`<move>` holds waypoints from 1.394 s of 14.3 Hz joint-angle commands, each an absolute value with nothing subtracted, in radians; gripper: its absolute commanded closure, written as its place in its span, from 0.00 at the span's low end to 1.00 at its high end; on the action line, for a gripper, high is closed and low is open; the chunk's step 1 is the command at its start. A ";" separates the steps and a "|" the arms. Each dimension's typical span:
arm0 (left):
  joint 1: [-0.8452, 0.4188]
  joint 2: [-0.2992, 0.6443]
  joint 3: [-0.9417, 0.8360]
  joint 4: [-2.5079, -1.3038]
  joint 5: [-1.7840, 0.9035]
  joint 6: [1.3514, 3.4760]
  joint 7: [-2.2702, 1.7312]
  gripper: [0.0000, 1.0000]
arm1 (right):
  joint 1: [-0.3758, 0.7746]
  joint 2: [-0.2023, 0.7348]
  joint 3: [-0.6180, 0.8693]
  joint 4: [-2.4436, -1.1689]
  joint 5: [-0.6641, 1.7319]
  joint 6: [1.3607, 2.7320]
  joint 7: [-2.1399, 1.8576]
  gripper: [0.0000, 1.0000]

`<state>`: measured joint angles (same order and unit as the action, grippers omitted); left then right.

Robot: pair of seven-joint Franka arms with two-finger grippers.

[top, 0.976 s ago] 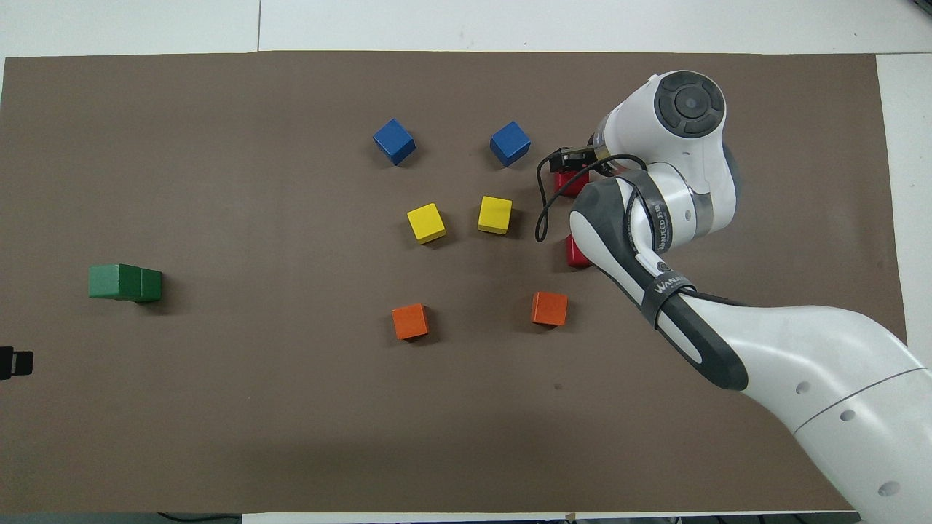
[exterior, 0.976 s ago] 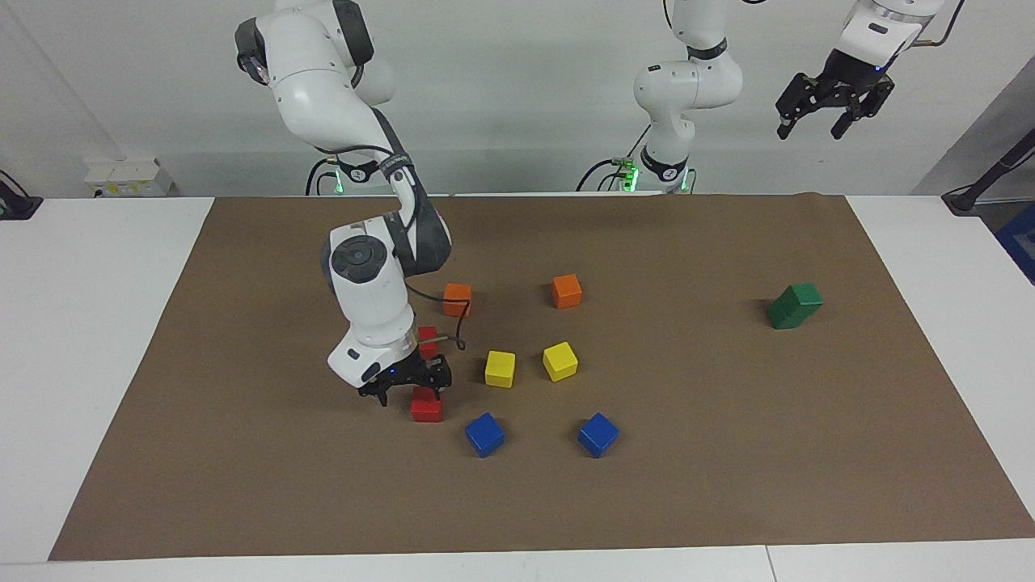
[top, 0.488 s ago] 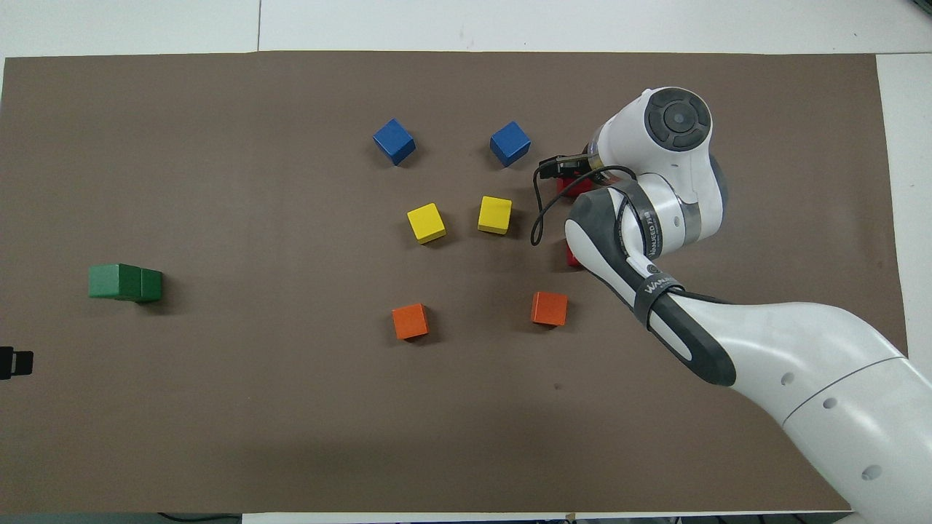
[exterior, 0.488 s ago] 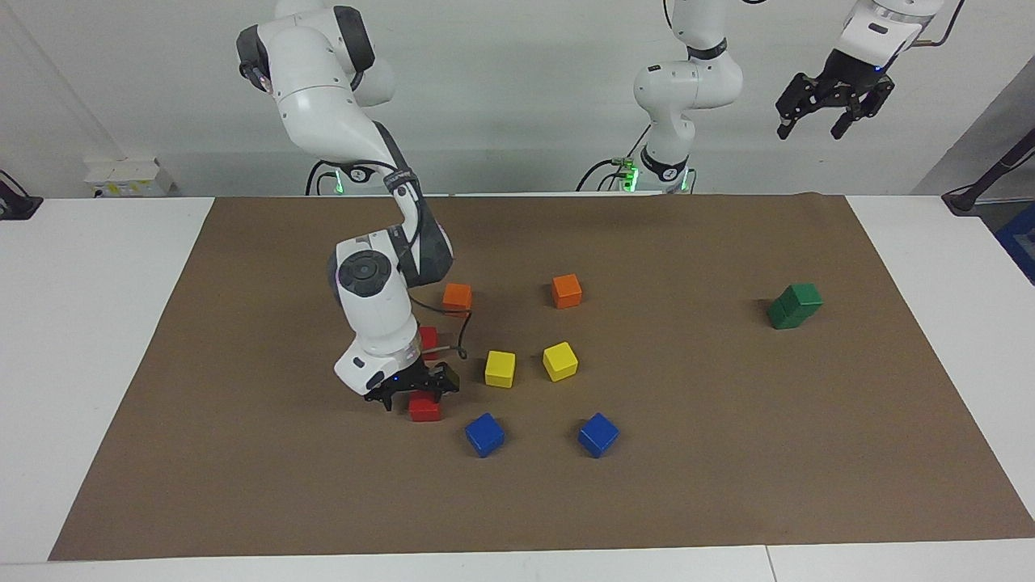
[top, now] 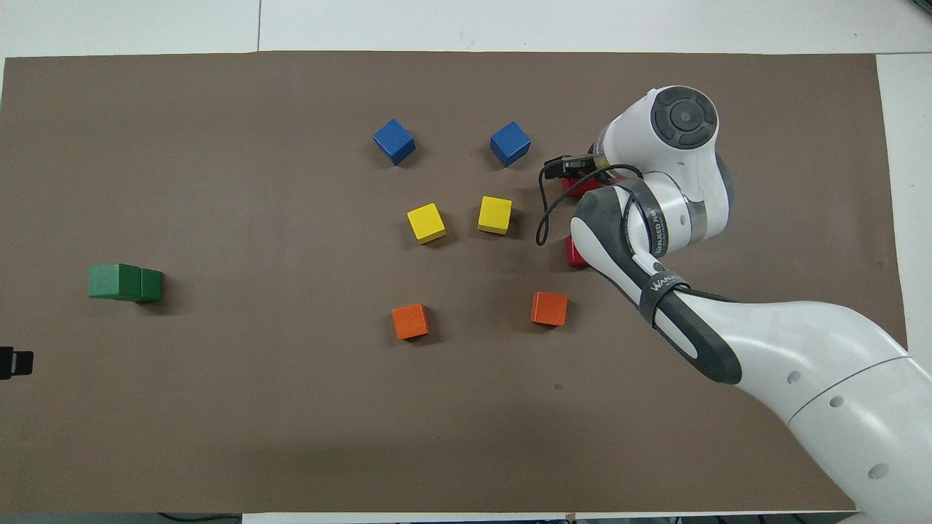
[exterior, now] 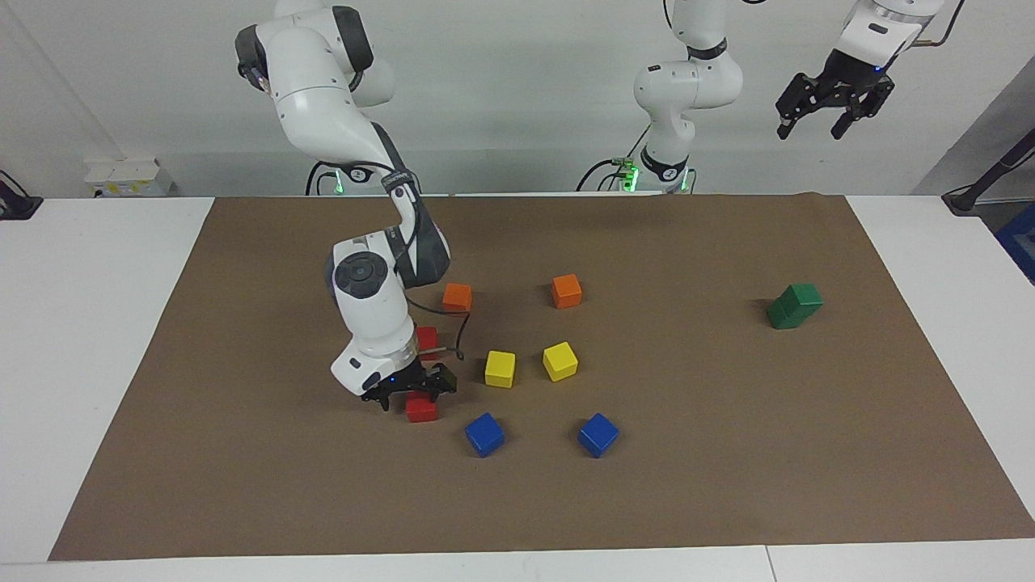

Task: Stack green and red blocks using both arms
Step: 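Lower the right gripper and close it on the farther red cube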

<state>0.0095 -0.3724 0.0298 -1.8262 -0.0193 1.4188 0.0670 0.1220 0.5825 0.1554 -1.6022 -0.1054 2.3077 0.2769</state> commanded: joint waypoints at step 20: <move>0.014 -0.391 0.025 -1.833 -0.009 1.408 0.058 0.00 | 0.106 0.560 0.170 -1.637 -0.052 2.321 0.239 0.07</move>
